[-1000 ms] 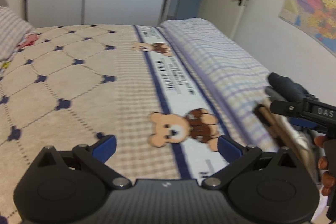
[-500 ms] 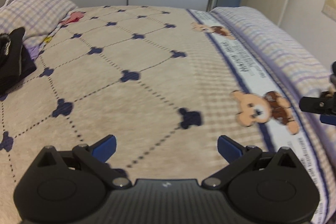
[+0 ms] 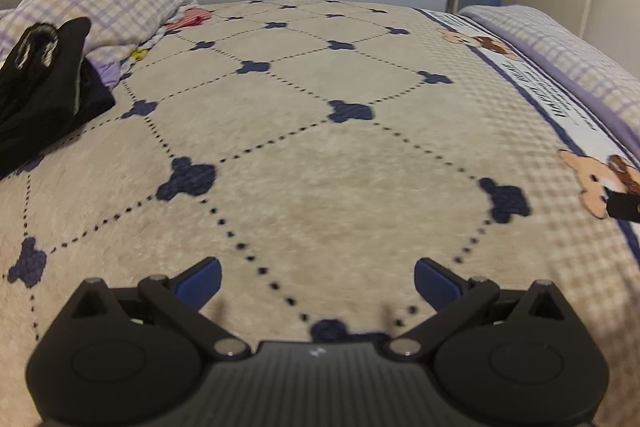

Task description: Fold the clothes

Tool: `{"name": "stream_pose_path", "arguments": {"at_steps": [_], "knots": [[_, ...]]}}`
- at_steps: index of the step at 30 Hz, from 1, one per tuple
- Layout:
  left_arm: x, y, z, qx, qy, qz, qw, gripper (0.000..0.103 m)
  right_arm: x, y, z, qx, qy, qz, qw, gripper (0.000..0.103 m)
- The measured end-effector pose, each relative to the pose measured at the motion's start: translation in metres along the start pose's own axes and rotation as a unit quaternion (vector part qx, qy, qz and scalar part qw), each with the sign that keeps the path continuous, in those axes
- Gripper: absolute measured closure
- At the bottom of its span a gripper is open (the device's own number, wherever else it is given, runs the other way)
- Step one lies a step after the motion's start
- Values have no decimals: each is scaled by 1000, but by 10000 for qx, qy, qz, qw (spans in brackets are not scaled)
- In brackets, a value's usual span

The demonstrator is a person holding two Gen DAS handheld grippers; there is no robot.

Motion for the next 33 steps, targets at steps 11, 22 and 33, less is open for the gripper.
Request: {"name": "stream_pose_path", "arguments": {"at_steps": [11,22,33], "knots": [[-32,-9,23,210,342,-291,9988,0,-40,-34,2,253,-464,-258,9983,0],[-47,-12,20,2,497,-495,9975,0,-57,-48,-3,339,-708,-310,9964,0],[-49,-12,21,66,447,-501,9977,0,-56,-46,14,504,-620,-337,9962,0]]}}
Point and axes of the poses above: each gripper's, at about its wrist camera, not at the fingertips, and x roughly against the way its jaws point, z to its left, y to its top, the point moved 10 cm from there along -x, roughly the way its jaws point, and after that the axes turned 2 degrees about -z, right-handed, at the moved point
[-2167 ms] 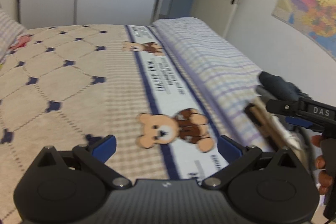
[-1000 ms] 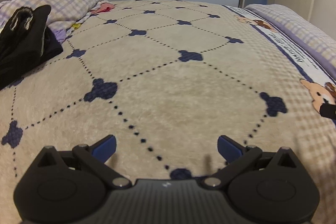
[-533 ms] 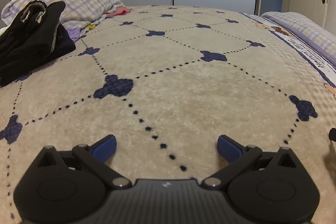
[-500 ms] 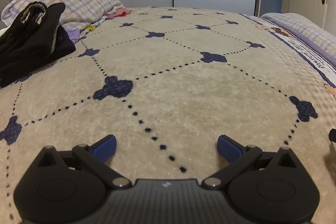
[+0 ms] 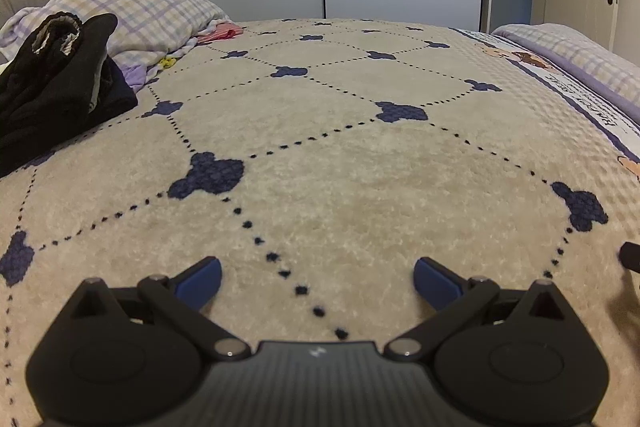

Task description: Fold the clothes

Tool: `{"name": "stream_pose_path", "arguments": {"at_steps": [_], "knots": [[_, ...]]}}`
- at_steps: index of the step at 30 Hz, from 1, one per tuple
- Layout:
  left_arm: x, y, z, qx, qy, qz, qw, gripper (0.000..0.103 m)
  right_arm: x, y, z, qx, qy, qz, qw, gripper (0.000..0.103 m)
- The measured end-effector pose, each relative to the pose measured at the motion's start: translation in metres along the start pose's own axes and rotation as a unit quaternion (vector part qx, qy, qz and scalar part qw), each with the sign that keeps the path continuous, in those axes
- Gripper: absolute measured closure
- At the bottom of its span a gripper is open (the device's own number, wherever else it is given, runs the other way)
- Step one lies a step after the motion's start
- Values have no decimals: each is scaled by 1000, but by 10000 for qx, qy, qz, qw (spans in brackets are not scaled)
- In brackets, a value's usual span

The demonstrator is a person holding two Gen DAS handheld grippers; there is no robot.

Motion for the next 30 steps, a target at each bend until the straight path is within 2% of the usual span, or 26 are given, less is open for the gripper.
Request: {"name": "stream_pose_path", "arguments": {"at_steps": [4,8,30], "knots": [[0,-1,0,-11,-20,-21,10000,0,3,-1,22,100,291,1,9995,0],[-2,-3,0,-36,-3,-55,10000,0,0,-5,32,306,297,19,9991,0],[-1,-5,-1,-28,27,-157,9999,0,-4,-8,28,85,465,36,9989,0]]}}
Point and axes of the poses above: each gripper's, at about its wrist camera, not at the fingertips, and x roughly against the way its jaws point, z to its left, y to its top, the point moved 10 cm from there along -x, roughly the way its jaws point, and after that the axes turned 2 degrees about -z, right-handed, at the moved point
